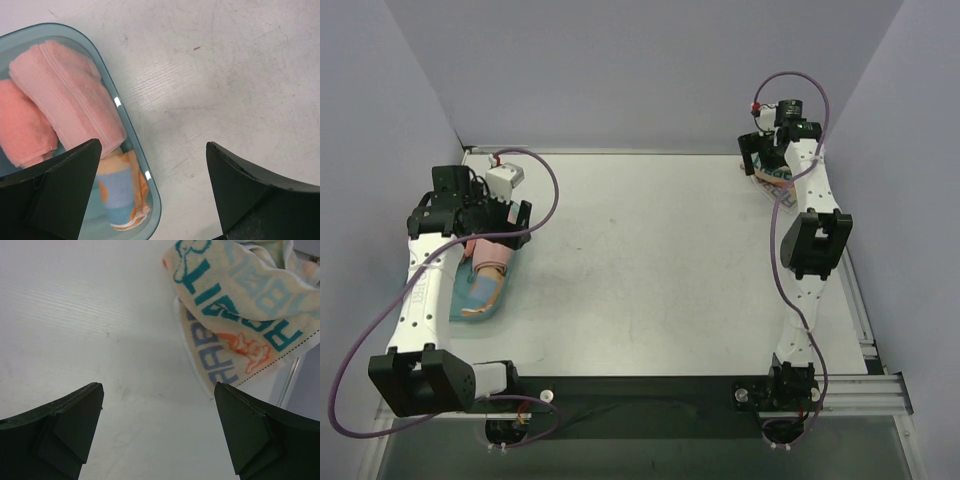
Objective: Roll the towels
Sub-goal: Grab a towel with the right arm
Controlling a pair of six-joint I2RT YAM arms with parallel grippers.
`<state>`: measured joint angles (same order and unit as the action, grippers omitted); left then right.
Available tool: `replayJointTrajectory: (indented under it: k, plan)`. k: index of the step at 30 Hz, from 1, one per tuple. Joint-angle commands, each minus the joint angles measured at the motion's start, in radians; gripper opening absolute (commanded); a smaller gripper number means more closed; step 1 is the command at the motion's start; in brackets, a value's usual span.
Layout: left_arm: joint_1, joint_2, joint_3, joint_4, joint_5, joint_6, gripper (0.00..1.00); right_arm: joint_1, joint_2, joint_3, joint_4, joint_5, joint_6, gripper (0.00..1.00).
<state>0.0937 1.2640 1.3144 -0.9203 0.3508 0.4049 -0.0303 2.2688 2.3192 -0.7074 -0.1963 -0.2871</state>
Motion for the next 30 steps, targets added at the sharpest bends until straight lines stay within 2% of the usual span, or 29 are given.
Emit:
replayJointTrajectory:
  k: [1,4,11,15,24,25,27,28,30]
  plan:
    - [-0.018,0.026,0.019,0.054,-0.012,-0.086,0.97,-0.02,0.107,0.058,-0.031,0.158,-0.148,1.0]
    - [-0.022,0.037,0.017,0.054,-0.01,-0.107,0.97,-0.029,0.159,0.062,-0.009,0.182,-0.172,0.99]
    - [-0.022,0.043,0.011,0.054,-0.015,-0.115,0.97,-0.059,0.238,0.028,0.014,0.264,-0.187,0.84]
    - [-0.022,0.058,0.006,0.054,-0.012,-0.117,0.97,-0.08,0.281,0.023,0.017,0.32,-0.207,0.79]
    - [-0.022,0.077,0.058,0.054,-0.013,-0.17,0.97,-0.095,0.311,-0.014,0.008,0.298,-0.225,0.56]
    - [-0.022,0.077,0.065,0.054,-0.012,-0.176,0.97,-0.095,0.314,-0.02,0.003,0.291,-0.228,0.45]
    - [-0.02,0.075,0.075,0.052,-0.004,-0.184,0.97,-0.094,0.321,-0.02,-0.029,0.275,-0.231,0.34]
    - [-0.022,0.072,0.083,0.049,-0.001,-0.19,0.98,-0.094,0.322,-0.02,-0.039,0.264,-0.233,0.25]
    - [-0.022,0.063,0.086,0.044,0.004,-0.199,0.97,-0.1,0.325,-0.023,-0.081,0.226,-0.228,0.18]
